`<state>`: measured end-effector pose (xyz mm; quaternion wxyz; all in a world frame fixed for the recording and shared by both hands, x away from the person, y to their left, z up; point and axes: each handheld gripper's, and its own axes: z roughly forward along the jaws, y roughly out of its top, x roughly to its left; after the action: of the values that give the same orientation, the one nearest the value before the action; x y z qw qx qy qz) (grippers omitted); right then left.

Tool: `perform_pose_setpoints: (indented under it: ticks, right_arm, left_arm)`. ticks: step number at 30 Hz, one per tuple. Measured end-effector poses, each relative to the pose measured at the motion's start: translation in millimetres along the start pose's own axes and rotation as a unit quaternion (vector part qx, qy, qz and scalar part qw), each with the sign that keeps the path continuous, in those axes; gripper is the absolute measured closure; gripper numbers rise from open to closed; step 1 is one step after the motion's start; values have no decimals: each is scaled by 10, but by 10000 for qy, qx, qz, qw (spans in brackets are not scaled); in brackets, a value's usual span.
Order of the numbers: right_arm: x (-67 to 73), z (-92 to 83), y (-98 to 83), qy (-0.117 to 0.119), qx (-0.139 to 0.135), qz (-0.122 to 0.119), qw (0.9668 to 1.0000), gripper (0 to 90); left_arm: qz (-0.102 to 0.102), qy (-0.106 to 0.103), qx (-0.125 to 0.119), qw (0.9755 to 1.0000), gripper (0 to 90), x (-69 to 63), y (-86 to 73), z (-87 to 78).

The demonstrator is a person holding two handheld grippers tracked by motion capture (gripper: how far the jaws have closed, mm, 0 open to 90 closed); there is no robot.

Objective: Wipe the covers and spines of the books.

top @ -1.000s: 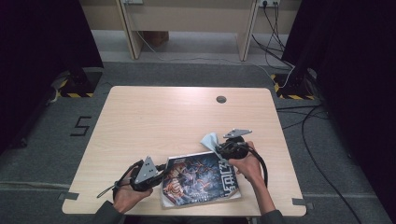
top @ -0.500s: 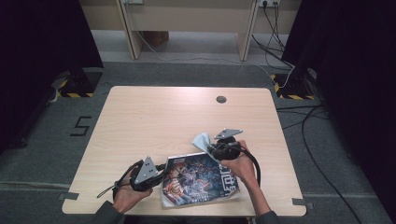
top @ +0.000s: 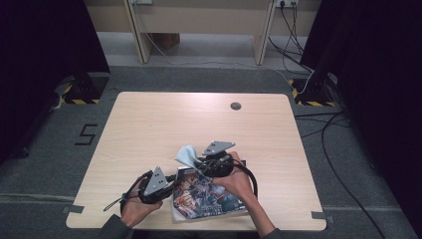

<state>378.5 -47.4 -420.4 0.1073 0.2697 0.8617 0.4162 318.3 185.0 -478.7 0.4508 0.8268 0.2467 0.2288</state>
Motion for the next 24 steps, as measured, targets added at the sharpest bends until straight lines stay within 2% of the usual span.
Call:
perform_pose_setpoints:
  ticks: [4,7,10,13,15,17,19,21,24]
  right_arm:
    - [128,38,84,143,-116,-121,9998,783]
    - [188,14,103,70,-97,-293,9995,783]
    - [125,11,82,-46,-72,-237,9997,783]
    - [7,15,14,-87,22,-46,9999,783]
    - [0,8,0,-96,27,77,9999,785]
    - [44,13,29,-157,37,-88,9998,784]
    - [124,23,73,14,-102,-101,9999,784]
    - [228,22,112,-50,-110,-307,9995,783]
    - [305,12,153,30,-194,-372,9991,782]
  left_arm:
    - [-2,-1,-2,10000,780,-1,-2,0]
    - [40,-10,-28,10000,781,-8,8,-6]
    - [-4,-6,-4,10000,777,-2,3,5]
    - [-45,-11,0,10000,776,12,-5,10]
    - [-35,3,15,10000,776,8,-3,7]
    - [-35,7,-11,10000,776,5,-2,3]
    - [13,21,-33,10000,777,-5,6,9]
    - [69,34,-38,10000,778,-15,9,13]
    - [120,49,-47,9999,779,-28,24,9]
